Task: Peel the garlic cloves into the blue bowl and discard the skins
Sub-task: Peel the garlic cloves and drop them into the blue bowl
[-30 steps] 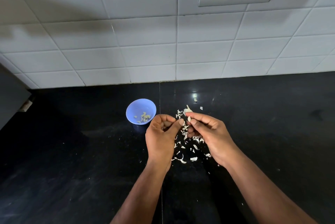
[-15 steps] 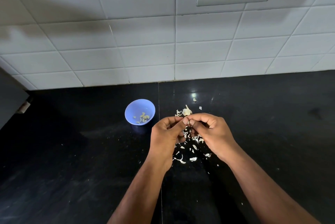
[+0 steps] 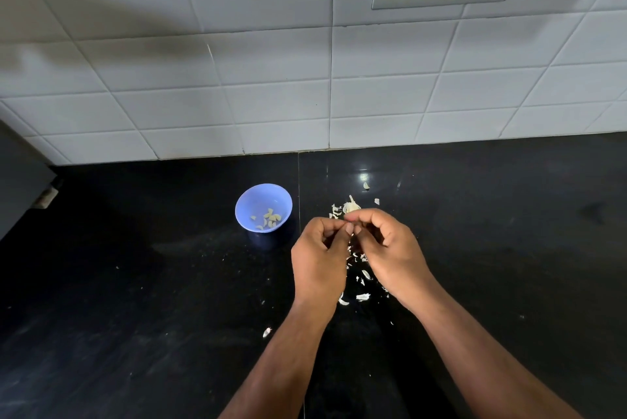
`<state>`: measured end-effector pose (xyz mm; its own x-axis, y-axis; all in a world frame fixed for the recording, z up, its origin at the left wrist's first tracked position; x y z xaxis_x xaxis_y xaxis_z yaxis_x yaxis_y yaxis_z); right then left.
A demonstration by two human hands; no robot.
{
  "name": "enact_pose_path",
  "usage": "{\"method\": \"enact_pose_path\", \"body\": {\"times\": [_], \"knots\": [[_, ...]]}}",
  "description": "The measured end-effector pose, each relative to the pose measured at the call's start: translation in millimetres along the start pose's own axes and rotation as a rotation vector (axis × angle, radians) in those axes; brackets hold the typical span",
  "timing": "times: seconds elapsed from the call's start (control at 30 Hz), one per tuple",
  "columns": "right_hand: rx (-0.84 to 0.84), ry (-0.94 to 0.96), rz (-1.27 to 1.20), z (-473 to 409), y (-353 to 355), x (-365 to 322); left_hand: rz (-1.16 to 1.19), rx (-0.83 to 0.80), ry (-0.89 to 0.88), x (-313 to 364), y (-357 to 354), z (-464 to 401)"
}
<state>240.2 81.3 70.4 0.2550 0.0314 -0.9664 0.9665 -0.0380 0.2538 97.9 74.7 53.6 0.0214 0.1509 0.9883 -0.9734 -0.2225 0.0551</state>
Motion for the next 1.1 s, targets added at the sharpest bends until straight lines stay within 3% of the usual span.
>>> {"method": "enact_pose_path", "body": {"times": [0.13, 0.57, 0.87, 1.1], "knots": [[-0.027, 0.055, 0.031, -2, 4, -5, 0.143, -0.017, 0.118, -7, -1, 0], [0.010, -0.102, 0.008, -9, 4, 6, 0.162, -0.024, 0.168, -11, -2, 1], [-0.045, -0.152, -0.174, -8, 0, 8, 0.201, -0.043, 0.157, -8, -2, -2], [-0.056, -0.166, -0.210, -7, 3, 8, 0.371, -0.122, 0.316, -13, -6, -3]]}}
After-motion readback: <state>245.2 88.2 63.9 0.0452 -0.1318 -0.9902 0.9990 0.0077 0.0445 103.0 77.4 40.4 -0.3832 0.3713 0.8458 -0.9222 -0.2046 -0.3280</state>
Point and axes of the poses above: each hand's wrist, its own z-axis away from the middle knuckle, its own y-axis out of the back of the hand, x = y × z, the point moved 6 cm from there along -z, towards the middle knuckle
